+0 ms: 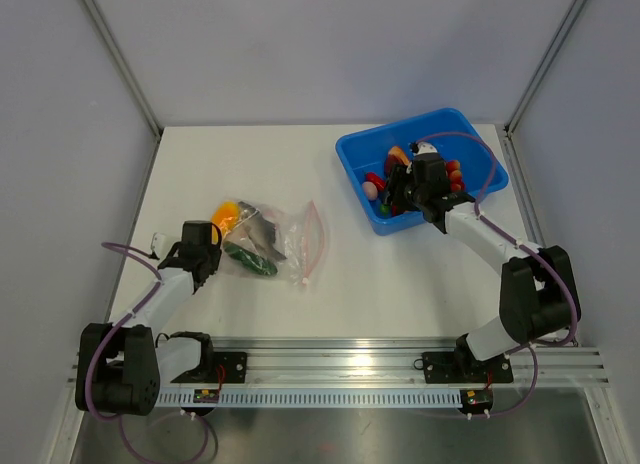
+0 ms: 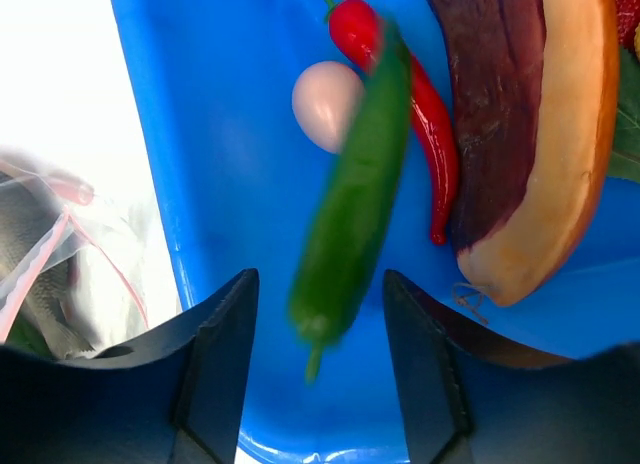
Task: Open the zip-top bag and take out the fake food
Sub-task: Place the fake vegetable in the bin.
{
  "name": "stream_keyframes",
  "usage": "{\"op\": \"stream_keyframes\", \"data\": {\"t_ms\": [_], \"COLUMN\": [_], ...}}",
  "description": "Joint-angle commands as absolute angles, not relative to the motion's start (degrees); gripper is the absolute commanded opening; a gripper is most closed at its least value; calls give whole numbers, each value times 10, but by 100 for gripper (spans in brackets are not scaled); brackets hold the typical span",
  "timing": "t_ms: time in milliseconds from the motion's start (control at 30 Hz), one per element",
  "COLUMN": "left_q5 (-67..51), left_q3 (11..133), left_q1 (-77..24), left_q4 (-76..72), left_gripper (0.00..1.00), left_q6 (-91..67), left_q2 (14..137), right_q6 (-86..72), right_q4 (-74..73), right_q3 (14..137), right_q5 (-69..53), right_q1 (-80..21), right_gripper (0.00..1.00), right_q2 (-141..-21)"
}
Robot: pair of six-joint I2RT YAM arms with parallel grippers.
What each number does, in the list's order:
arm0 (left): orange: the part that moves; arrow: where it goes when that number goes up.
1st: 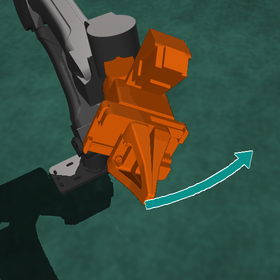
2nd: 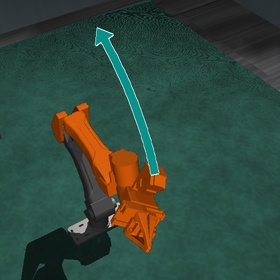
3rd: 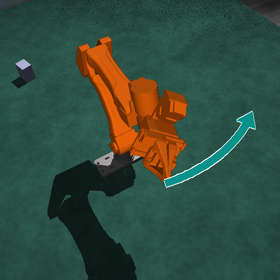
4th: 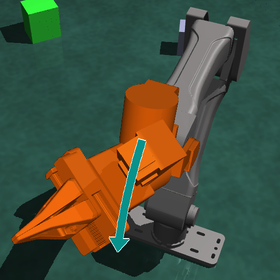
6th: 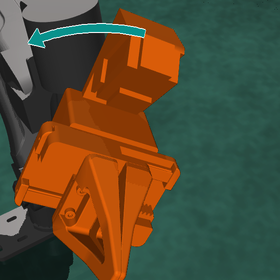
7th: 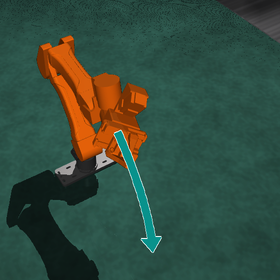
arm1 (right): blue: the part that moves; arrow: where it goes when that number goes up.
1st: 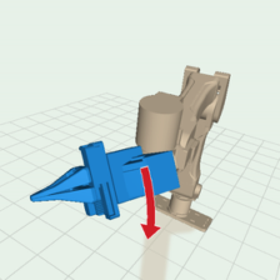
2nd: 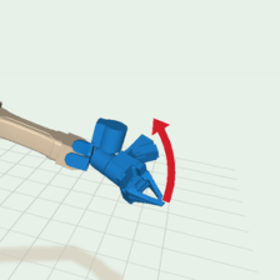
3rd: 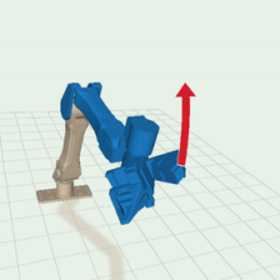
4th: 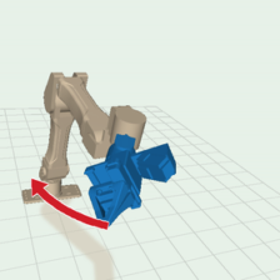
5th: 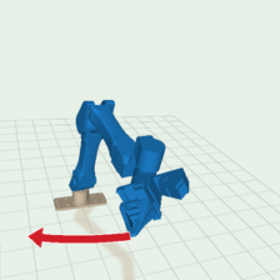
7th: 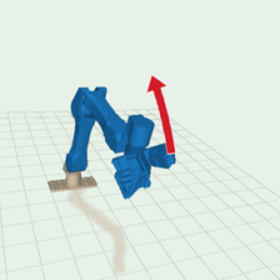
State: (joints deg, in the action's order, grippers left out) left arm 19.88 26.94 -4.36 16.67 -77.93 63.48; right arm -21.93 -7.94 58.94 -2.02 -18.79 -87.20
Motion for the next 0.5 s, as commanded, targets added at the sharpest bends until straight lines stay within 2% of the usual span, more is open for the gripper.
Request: {"op": "stream_keyframes", "data": {"t_ms": [0,233,367,467], "left_q5": [196,180,165,171], "left_q3": [275,272,273,277], "left_q1": [-43,-40,-30,-27], "left_q4": [156,135,120,144], "left_gripper": [0,0,0,5], "left_q6": [-782,-771,-757,-754], "left_q2": [635,642,645,638], "right_q6": [-225,-225,-224,-221], "right_q4": [-63,-46,-21,-6], "right_q3": [605,587,565,544], "right_q5": [-6,-21,-69,-109], "right_q1": [-184,-185,-184,-184], "right_gripper": [61,64,65,66], "right_q2": [-847,-819,-783,-762]}}
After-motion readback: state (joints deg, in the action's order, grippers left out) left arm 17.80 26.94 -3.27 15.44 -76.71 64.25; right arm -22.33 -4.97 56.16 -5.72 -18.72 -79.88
